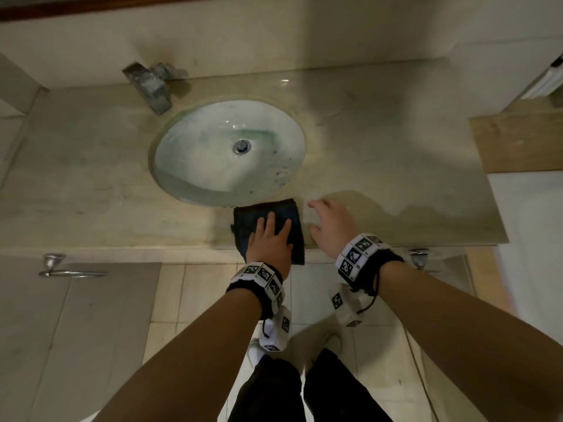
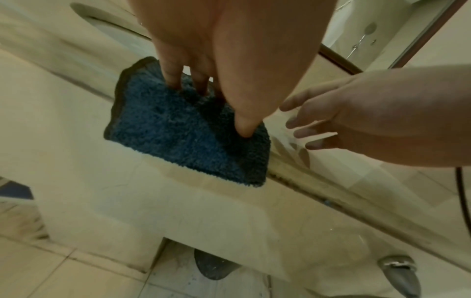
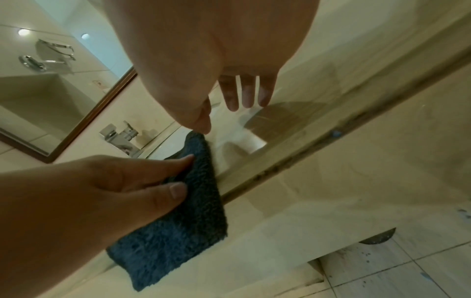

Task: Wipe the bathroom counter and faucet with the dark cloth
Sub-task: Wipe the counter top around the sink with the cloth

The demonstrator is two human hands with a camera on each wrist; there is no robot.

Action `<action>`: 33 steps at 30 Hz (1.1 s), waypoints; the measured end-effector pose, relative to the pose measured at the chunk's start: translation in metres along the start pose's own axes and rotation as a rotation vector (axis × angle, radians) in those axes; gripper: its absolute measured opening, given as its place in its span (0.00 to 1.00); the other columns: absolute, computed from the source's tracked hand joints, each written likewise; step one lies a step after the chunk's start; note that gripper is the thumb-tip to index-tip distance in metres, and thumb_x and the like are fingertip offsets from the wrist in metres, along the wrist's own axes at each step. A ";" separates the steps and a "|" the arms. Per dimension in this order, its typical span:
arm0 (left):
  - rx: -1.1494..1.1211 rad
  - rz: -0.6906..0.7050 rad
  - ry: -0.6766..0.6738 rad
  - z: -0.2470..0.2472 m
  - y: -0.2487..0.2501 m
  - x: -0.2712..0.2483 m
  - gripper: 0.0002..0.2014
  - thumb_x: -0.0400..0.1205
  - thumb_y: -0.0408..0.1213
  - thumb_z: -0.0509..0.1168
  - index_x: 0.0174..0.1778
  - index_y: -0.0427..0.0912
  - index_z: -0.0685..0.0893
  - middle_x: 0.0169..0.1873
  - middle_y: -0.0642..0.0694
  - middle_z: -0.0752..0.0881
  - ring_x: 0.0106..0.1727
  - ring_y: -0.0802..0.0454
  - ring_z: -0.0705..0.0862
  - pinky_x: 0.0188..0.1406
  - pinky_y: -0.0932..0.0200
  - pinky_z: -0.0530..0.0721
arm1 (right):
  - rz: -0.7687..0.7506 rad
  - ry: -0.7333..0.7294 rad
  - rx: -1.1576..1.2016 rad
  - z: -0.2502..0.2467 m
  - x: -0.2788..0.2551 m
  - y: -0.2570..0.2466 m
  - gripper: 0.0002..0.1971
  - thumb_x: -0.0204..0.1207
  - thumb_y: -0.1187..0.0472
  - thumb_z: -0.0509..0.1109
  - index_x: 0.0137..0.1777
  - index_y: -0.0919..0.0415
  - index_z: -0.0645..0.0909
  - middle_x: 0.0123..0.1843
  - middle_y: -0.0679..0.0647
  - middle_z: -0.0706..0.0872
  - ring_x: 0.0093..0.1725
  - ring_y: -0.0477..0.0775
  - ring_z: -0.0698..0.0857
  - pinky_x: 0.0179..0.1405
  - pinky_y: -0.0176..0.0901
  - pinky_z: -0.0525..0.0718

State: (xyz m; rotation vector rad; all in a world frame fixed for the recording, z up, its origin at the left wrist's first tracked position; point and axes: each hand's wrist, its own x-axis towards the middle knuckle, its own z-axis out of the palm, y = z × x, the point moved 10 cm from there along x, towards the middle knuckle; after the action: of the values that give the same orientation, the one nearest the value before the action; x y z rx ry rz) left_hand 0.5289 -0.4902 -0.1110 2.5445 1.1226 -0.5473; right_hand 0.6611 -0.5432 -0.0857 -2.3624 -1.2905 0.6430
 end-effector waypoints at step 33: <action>0.075 -0.319 -0.018 -0.030 -0.333 -0.011 0.29 0.89 0.51 0.48 0.85 0.52 0.48 0.85 0.46 0.46 0.85 0.43 0.48 0.78 0.34 0.59 | 0.315 -0.237 -0.313 0.073 0.004 -0.068 0.44 0.75 0.31 0.61 0.86 0.49 0.49 0.87 0.59 0.42 0.85 0.65 0.46 0.81 0.66 0.57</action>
State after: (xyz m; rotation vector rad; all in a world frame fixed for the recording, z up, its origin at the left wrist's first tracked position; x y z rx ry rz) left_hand 0.2779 -0.2690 -0.1206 2.4281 1.5407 -0.6988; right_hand 0.5766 -0.4975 -0.1114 -2.8538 -1.1932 0.8936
